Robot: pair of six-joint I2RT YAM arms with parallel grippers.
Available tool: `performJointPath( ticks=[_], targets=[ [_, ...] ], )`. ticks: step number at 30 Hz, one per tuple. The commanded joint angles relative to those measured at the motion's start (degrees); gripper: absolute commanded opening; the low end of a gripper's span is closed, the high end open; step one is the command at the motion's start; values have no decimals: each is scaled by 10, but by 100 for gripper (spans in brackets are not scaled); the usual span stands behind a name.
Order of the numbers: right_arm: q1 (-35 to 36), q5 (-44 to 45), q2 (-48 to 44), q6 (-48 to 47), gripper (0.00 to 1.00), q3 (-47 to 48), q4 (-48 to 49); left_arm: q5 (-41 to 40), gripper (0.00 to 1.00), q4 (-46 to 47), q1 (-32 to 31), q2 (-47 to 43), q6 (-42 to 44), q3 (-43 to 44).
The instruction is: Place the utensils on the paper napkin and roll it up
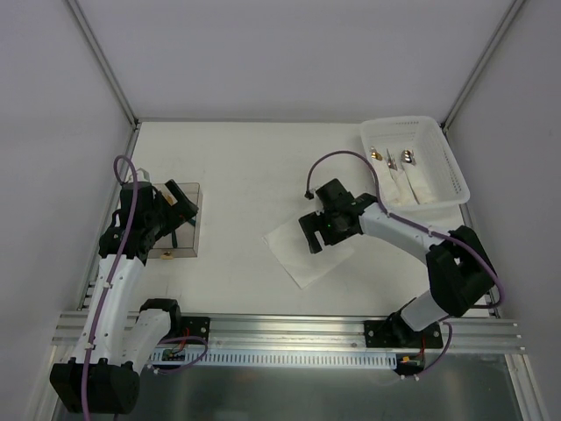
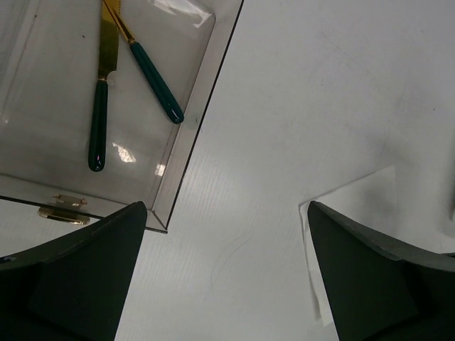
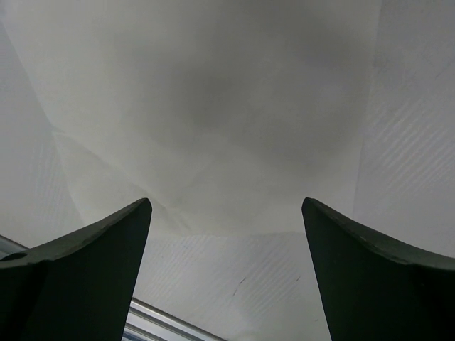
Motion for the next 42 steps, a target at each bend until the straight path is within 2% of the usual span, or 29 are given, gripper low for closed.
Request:
performJointPath(
  ticks=[1, 11, 18, 22, 25, 32, 34, 38, 42],
  targets=[
    [6, 27, 31, 41, 91, 39, 21, -14, 99, -10, 0, 2, -18, 7],
    [52, 13, 170, 56, 88, 87, 38, -13, 99, -14, 0, 11, -15, 5],
    [79, 20, 219, 57, 88, 144, 41, -23, 99, -24, 0, 34, -4, 23],
    [80, 31, 244, 70, 87, 184, 27, -62, 99, -45, 1, 74, -12, 51],
    [81, 31, 261, 97, 88, 212, 17, -77, 98, -61, 24, 111, -24, 76],
    [81, 11, 265, 121, 90, 251, -5, -104, 80, -72, 36, 204, -29, 135],
    [80, -5, 253, 112, 91, 256, -11, -103, 78, -75, 39, 239, -26, 151],
    [80, -36, 207, 87, 95, 271, -25, -103, 70, -75, 52, 294, -14, 175],
    [79, -39, 134, 63, 98, 279, -43, -89, 64, -75, 68, 349, -47, 187]
  ],
)
